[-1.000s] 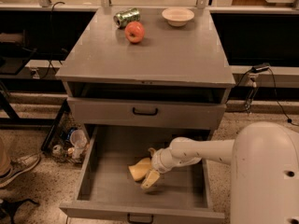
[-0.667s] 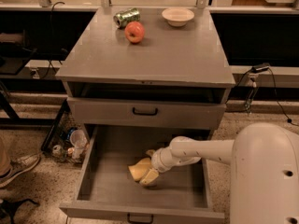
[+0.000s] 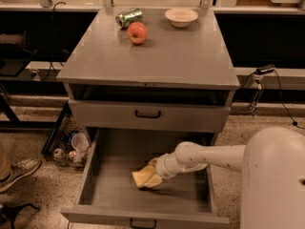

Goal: Pick sponge from middle drawer and place on counter

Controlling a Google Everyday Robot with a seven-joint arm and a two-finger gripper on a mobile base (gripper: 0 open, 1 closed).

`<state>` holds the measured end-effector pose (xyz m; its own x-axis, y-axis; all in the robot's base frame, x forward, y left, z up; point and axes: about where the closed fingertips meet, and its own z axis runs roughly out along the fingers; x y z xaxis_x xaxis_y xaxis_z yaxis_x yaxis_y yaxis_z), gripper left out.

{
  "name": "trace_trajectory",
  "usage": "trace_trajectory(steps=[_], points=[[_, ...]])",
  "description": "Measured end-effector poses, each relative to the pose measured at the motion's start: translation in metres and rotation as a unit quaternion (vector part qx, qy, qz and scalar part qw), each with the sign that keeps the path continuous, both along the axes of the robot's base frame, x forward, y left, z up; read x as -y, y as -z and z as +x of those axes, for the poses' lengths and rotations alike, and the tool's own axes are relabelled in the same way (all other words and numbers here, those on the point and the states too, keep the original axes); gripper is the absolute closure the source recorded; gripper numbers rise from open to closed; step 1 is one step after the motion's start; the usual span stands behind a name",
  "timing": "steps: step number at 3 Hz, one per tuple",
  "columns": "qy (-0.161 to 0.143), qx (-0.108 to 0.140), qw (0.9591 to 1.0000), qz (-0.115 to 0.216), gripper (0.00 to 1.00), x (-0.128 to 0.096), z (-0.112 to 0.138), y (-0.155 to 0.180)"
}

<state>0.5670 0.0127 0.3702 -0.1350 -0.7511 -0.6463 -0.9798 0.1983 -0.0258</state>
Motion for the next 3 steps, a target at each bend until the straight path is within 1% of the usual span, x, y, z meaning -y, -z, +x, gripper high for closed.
trace_trajectory(steps=[1,2,3], points=[[-0.003,0.008,0.9993,0.036,0.88,0.013,-0.017,-0.04],[0.016,0.035,0.9973,0.063,1.0,0.053,-0.035,-0.095],[0.039,0.076,0.9938,0.072,1.0,0.093,-0.047,-0.15]])
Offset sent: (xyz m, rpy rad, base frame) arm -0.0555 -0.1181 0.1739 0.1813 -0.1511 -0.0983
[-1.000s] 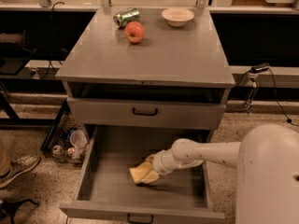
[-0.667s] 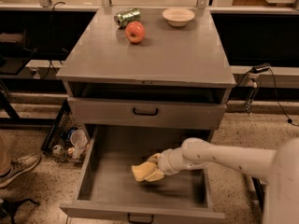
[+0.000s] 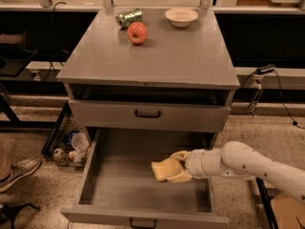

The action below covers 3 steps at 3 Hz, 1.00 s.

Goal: Pick sponge from middle drawer and place on counter

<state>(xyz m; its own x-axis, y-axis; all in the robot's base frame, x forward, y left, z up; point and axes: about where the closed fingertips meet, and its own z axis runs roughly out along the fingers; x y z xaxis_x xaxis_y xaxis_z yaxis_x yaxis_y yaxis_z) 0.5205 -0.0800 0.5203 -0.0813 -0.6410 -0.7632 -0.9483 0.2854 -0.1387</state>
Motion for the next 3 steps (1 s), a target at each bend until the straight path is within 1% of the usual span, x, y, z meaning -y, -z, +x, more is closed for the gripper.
trace_trajectory(steps=[1,2,3], points=[[0.015,0.002,0.9999,0.0,1.0,0.0148,-0.0021,-0.0016],[0.013,0.002,0.9999,0.0,1.0,0.0136,-0.0019,-0.0017],[0.023,0.011,0.9997,0.006,1.0,0.0224,0.0028,-0.0111]])
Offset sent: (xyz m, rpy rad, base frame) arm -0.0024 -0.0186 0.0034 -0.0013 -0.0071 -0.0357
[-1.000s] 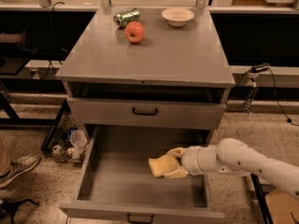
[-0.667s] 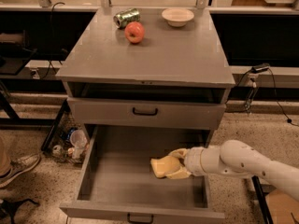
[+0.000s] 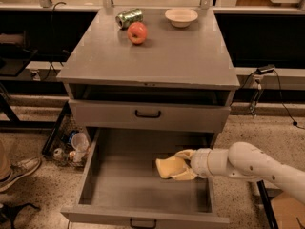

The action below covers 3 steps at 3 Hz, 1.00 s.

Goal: Pick sponge from middle drawer and place on counter

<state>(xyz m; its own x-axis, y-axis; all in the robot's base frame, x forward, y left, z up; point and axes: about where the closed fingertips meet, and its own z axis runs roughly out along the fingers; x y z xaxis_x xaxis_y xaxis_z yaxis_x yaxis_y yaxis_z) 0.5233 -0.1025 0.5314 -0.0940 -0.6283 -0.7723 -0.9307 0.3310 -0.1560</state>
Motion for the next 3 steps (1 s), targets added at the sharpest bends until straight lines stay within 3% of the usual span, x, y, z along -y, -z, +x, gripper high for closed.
trace_trajectory(steps=[1,2,3], points=[[0.022,0.047,0.9986,0.006,1.0,0.022,0.011,-0.046],[0.042,0.118,0.9921,-0.01,1.0,0.056,0.016,-0.112],[0.049,0.181,0.9821,-0.02,1.0,0.081,0.018,-0.174]])
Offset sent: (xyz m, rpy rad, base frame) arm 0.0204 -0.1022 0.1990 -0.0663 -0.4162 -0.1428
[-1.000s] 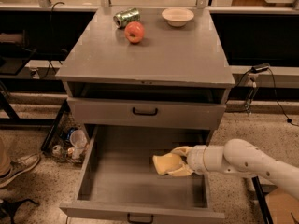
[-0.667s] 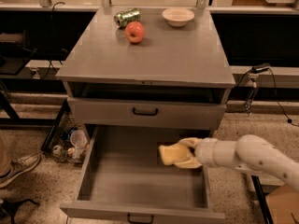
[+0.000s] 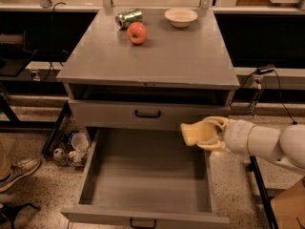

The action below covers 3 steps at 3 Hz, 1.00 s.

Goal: Pick sponge from middle drawer and place on counter

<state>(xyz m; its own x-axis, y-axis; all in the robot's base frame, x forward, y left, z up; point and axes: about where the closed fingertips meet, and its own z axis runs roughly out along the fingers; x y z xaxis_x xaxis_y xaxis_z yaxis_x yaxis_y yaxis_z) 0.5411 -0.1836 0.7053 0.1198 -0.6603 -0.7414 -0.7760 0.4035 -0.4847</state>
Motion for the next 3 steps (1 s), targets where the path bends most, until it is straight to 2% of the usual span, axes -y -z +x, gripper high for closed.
trace_trajectory(steps=[1,2,3], points=[[-0.001,0.044,0.999,0.001,1.0,0.024,0.002,-0.051],[-0.001,0.044,0.999,0.001,1.0,0.024,0.002,-0.051],[0.006,0.074,0.9973,-0.001,1.0,0.035,0.011,-0.075]])
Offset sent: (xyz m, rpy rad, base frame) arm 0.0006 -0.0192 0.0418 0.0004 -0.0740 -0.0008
